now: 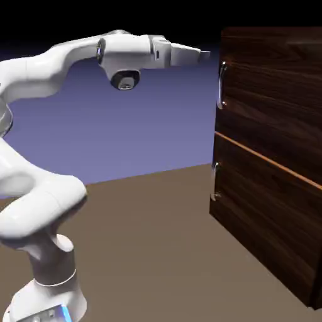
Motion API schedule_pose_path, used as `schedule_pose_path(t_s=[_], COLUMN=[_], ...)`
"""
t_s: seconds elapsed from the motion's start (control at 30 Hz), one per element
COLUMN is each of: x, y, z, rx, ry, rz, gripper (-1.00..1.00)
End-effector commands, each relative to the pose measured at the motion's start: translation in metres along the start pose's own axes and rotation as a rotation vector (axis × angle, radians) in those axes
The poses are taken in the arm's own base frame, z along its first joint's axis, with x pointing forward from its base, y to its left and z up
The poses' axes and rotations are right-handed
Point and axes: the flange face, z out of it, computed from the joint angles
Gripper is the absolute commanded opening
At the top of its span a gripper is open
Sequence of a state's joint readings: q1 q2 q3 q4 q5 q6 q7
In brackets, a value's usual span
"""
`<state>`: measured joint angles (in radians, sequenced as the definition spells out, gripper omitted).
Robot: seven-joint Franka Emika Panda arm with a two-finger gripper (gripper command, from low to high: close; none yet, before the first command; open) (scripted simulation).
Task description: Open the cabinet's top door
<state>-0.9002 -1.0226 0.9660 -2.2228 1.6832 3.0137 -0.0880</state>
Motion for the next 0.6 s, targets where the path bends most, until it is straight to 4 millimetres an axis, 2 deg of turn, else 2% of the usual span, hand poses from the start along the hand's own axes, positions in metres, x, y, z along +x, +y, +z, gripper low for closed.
schedule_pose_path(t_s=[0.0, 0.23, 0.43, 0.47, 0.57], x=[-0.008, -0.076, -0.14, -0.14, -0.142], y=[-0.002, -0.001, 0.024, 0.024, 0.021], z=[0.004, 0.04, 0.081, 0.081, 0.114], rx=[0.007, 0.041, 0.042, 0.042, 0.042], ry=[0.002, -0.004, -0.029, -0.029, -0.028], rz=[-0.003, -0.022, -0.026, -0.026, -0.027], gripper=[0.0, 0.0, 0.0, 0.0, 0.0])
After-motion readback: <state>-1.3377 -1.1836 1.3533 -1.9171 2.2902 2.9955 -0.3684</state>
